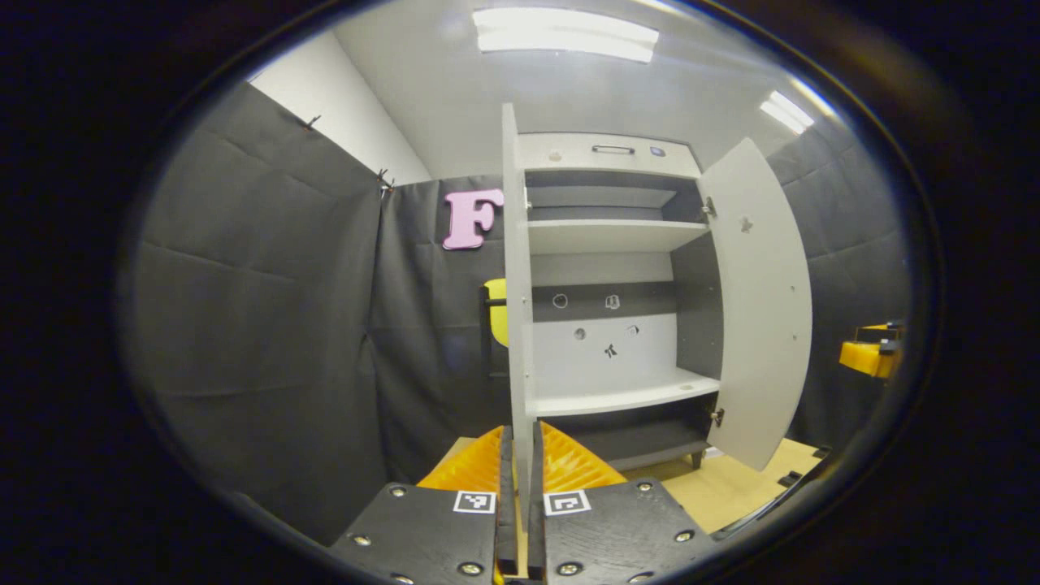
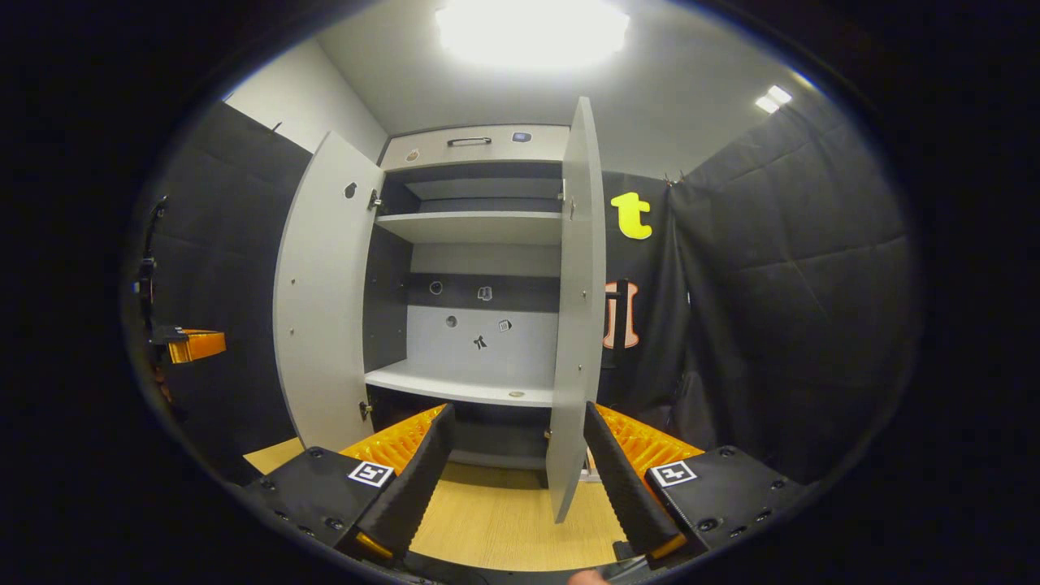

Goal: Open the right door of the double-door shoe cabinet with the right hand, and open the left door with the left hand.

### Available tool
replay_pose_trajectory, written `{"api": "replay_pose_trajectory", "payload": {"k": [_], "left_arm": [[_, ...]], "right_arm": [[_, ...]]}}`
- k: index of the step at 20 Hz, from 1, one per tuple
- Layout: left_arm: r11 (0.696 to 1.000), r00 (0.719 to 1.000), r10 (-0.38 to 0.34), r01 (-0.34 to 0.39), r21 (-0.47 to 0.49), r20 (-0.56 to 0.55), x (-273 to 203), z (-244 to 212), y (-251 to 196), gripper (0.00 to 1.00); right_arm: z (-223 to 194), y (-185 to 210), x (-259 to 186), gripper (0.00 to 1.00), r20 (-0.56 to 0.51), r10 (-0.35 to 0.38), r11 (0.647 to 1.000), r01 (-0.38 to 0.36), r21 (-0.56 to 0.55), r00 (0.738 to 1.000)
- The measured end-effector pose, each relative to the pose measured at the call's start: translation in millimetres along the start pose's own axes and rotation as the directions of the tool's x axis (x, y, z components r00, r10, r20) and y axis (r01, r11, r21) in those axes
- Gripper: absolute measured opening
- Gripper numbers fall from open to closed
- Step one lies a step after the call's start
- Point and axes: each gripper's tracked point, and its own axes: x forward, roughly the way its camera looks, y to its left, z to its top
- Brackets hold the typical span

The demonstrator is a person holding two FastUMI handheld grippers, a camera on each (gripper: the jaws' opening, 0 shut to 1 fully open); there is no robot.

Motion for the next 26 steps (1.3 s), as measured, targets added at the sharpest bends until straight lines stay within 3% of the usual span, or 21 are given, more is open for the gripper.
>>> {"api": "replay_pose_trajectory", "payload": {"k": [7, 13, 18, 26], "left_arm": [[1.000, 1.000, 0.017, -0.017, 0.013, 0.006, 5, -4, 1, 0.07], [0.998, 0.998, 0.063, -0.063, 0.016, -0.001, 3, -5, 7, 0.86], [0.994, 0.994, 0.106, -0.106, 0.014, 0.006, 4, -4, 13, 0.87], [0.992, 0.993, 0.118, -0.118, 0.049, -0.006, 3, -7, 20, 0.86]], "right_arm": [[4, -2, -9, 0.98, 0.020, -0.007, 1.000, 0.007, 0.006, 1.000], [5, -7, -8, 0.99, 0.026, -0.016, 0.999, 0.016, 0.028, 1.000], [6, -12, -7, 0.96, 0.030, -0.029, 0.999, 0.028, 0.034, 0.999], [7, -12, 1, 0.99, 0.032, -0.029, 0.999, 0.027, 0.039, 0.999]]}}
